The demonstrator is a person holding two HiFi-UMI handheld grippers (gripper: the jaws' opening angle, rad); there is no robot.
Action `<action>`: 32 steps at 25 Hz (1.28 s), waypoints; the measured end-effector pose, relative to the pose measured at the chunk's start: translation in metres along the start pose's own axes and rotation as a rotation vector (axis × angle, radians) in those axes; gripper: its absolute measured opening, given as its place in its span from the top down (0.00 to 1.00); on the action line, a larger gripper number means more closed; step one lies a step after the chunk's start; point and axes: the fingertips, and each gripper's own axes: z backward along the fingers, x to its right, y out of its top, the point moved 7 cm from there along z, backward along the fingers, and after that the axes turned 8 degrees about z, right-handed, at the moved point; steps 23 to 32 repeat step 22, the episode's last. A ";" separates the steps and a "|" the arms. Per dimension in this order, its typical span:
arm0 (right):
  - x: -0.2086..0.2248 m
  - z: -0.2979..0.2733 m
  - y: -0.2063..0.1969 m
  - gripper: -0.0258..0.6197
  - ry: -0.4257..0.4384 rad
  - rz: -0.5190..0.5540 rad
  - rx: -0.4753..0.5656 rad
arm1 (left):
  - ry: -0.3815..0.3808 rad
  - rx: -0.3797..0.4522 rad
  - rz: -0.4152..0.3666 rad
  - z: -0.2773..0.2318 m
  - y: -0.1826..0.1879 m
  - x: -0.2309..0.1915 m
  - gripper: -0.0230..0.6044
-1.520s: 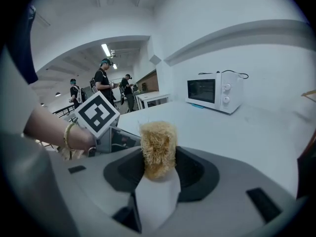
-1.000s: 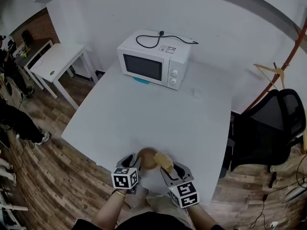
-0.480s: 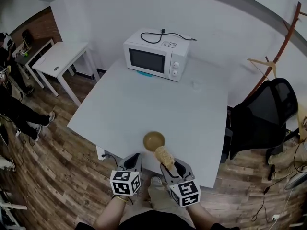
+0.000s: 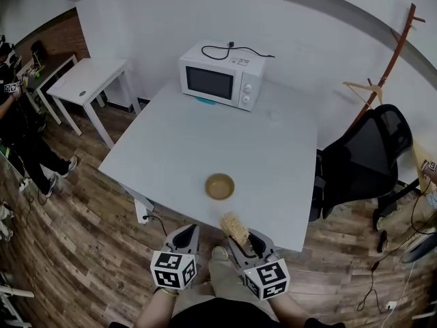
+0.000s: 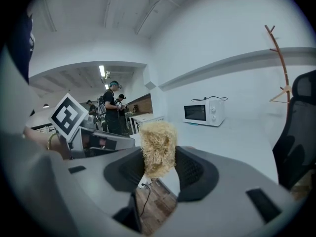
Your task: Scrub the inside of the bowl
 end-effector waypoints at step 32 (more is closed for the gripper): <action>-0.042 0.039 0.001 0.68 0.022 0.002 0.053 | -0.030 0.001 -0.005 0.041 -0.023 0.024 0.93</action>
